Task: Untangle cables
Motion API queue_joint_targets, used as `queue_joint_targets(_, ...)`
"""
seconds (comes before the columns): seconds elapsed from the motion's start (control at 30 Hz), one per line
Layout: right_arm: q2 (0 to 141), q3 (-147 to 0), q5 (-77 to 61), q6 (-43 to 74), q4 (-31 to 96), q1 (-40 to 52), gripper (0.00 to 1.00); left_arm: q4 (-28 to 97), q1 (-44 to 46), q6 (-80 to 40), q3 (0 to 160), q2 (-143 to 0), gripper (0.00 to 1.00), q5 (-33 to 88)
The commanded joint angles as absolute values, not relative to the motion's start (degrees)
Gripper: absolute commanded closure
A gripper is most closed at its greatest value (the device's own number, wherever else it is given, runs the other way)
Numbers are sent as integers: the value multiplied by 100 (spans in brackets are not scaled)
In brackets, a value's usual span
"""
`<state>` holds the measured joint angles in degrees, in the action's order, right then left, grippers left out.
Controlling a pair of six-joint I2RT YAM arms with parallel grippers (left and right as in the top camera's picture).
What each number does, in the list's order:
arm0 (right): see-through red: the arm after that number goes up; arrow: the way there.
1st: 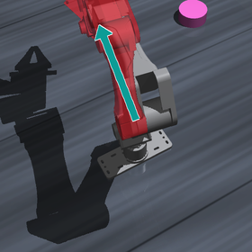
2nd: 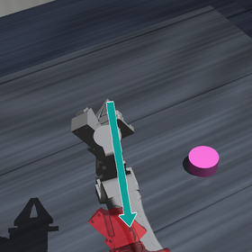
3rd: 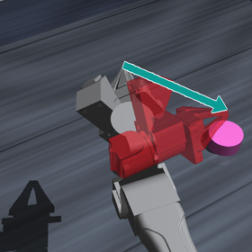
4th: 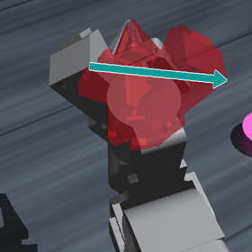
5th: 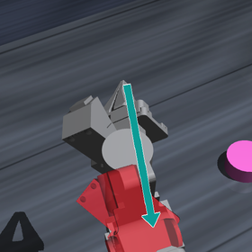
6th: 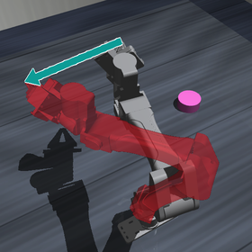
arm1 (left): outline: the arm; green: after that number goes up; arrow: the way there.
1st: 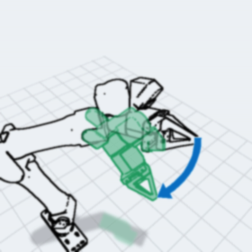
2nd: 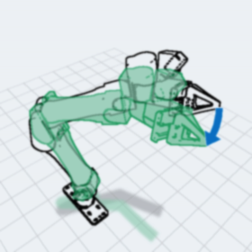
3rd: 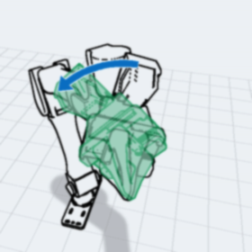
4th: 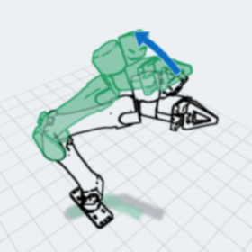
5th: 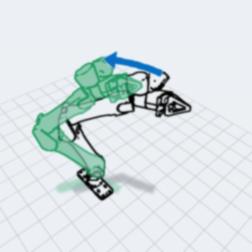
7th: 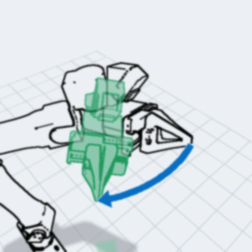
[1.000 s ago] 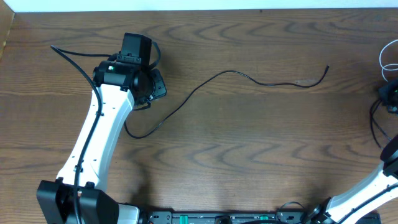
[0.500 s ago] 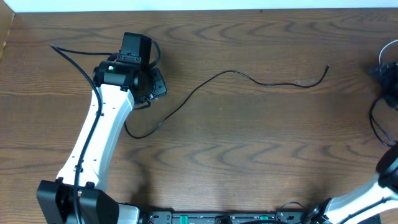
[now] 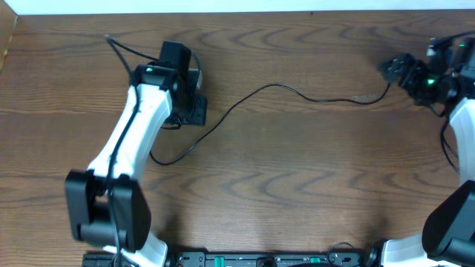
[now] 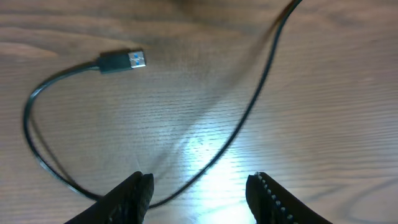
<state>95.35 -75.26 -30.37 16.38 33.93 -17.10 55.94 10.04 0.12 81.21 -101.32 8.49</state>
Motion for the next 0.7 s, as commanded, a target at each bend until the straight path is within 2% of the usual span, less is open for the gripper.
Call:
queue_joint_targets(0.0, 9559, -7531, -2995, 1166, 3686, -1487, 1, 5625, 1007, 342, 8110, -10595, 46, 731)
queue_joint_targets(0.23, 9559, -7531, -2998, 993, 4117, -1378, 1, 5647, 1013, 600, 8110, -11255, 46, 1603)
queue_joint_targets(0.4, 9559, -7531, -2998, 904, 4257, -1328, 1, 5647, 1011, 600, 8110, -11681, 49, 1702)
queue_joint_targets(0.47, 9559, -7531, -2995, 884, 4303, -1315, 1, 5647, 1011, 600, 8110, -11786, 57, 1695)
queue_joint_targets(0.57, 9559, -7531, -2998, 799, 4357, -1260, 1, 5647, 1011, 598, 8112, -11828, 81, 1695)
queue_joint_targets(0.67, 9559, -7531, -3050, 803, 4449, -1177, 1, 5942, 1011, 534, 8254, -11703, 92, 1785)
